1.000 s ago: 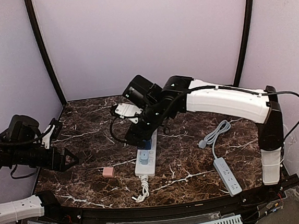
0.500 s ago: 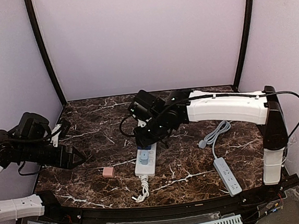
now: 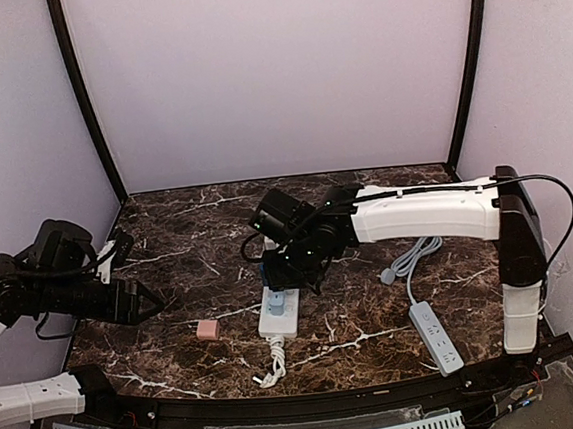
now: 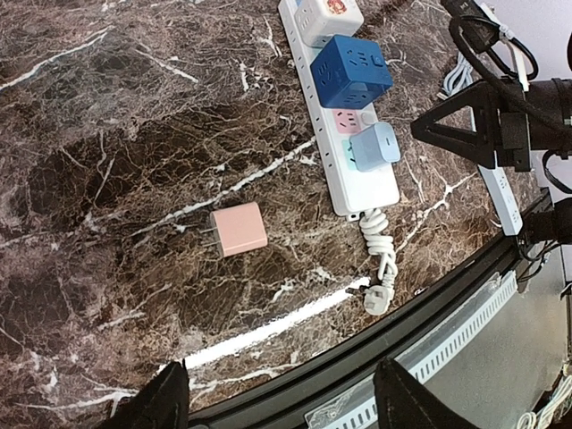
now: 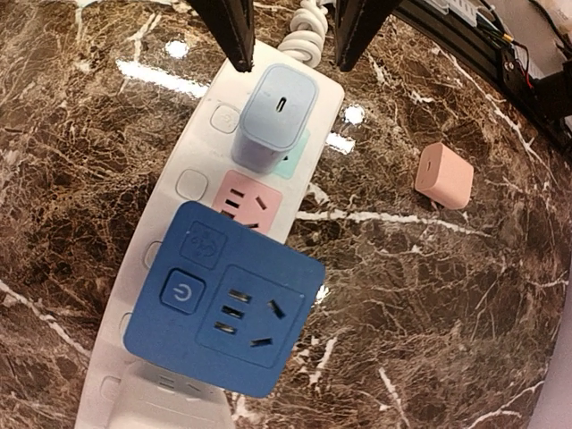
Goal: Insert the plug
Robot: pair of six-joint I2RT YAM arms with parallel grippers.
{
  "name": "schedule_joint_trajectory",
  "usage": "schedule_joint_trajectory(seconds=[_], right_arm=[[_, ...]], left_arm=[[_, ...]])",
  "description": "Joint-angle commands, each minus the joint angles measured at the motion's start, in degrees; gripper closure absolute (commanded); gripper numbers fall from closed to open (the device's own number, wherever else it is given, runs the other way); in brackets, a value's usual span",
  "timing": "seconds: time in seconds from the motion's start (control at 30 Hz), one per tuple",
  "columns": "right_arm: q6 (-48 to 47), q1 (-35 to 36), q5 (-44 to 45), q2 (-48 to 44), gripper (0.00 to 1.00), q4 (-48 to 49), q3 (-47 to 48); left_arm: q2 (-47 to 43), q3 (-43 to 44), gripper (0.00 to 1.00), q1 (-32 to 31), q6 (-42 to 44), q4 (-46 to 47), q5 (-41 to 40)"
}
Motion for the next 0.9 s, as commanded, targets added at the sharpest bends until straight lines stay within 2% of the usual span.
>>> schedule_joint_trajectory(seconds=[0.0,0.2,0.63,0.87], right_arm=[[2.6,-1.6,-1.5,1.1,0.70,2.3,-1.8],[2.5,-2.6,-3.6,2.5,0.73,5.1,-3.0],[3.6,-3.1,-7.2,4.1,0.84,6.4,-4.3],[3.9,-2.8,-9.2,3.8,0.85,7.1,-5.7]], left_arm=[[-0.4,-1.9,0.30,0.3,-1.2,1.0,1.1],[0.0,-2.1,0.34,0.3,-0.8,1.5,1.4],[0.2,-2.7,0.35,0.2,-0.2,1.3,1.9],[0.7,-3.2,0.35,0.3,0.2,2.1,2.3]])
